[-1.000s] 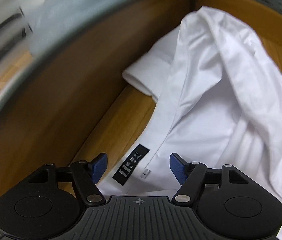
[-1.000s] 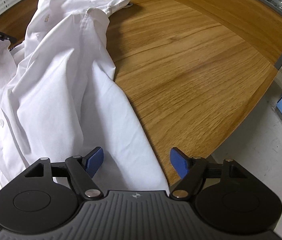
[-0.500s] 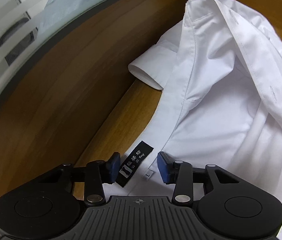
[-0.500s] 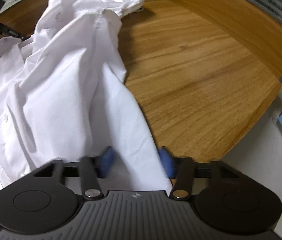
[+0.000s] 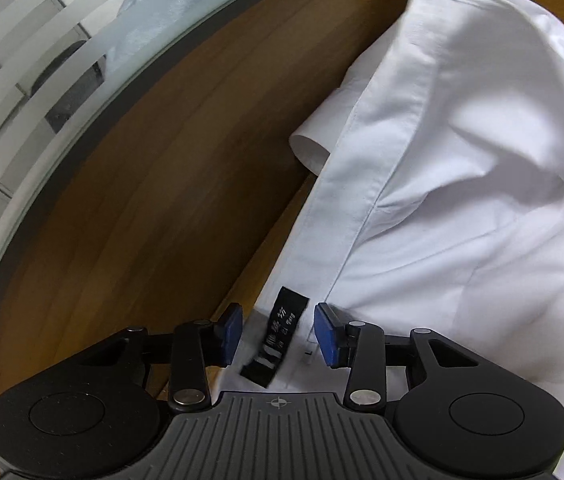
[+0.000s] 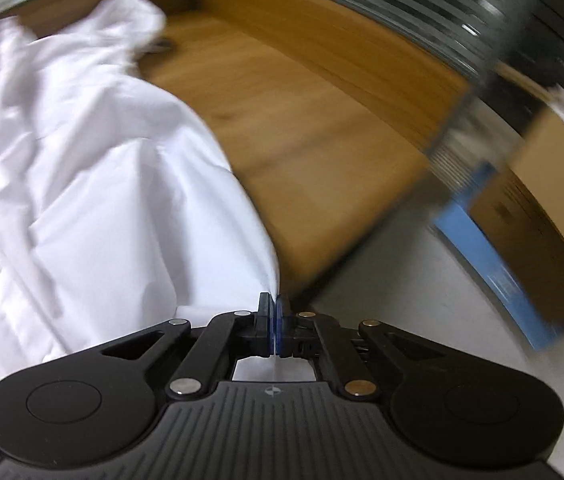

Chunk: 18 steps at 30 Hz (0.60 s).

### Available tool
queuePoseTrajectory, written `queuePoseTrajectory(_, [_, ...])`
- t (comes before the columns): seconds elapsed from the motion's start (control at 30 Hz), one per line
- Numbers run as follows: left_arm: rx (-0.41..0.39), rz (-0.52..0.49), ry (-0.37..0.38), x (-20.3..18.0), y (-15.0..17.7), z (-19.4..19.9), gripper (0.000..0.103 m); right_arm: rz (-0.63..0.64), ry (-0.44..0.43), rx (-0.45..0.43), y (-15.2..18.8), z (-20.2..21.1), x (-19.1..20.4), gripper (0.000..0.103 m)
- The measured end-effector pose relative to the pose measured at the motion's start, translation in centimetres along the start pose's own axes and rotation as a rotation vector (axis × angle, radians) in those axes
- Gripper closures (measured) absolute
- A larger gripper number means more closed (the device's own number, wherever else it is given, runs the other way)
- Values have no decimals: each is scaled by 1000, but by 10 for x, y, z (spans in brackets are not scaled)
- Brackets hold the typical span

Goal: Fold clothes

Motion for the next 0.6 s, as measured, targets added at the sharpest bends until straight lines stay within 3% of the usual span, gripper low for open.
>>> queuePoseTrajectory(0.13, [-3, 9, -13, 0, -2, 0, 58, -75, 20, 34, 8, -13, -28, 103])
queuePoseTrajectory(0.3, [2, 25, -5, 4, -1, 2, 55, -30, 58, 46, 12, -25, -21, 101])
queuePoseTrajectory(0.4, [-58, 81, 26, 14, 2, 24, 52, -33, 60, 11, 9, -17, -22, 91])
queuePoseTrajectory(0.47, [-106, 122, 61, 22, 3, 48, 48, -32, 57, -24, 5, -5, -22, 74])
queuePoseTrajectory(0.6, [-159, 187, 138, 32, 17, 99, 36, -21, -1, -74, 3, 20, -16, 66])
Point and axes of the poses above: each gripper's, at about its wrist camera, not at the fingertips, and z roughly against the way its jaws point, x to its left, y to its underside, the point moved 3 cm from there along -z, roughly the way its jaws point, and after that the axes turned 7 degrees about -y, right-handed, at the moved point
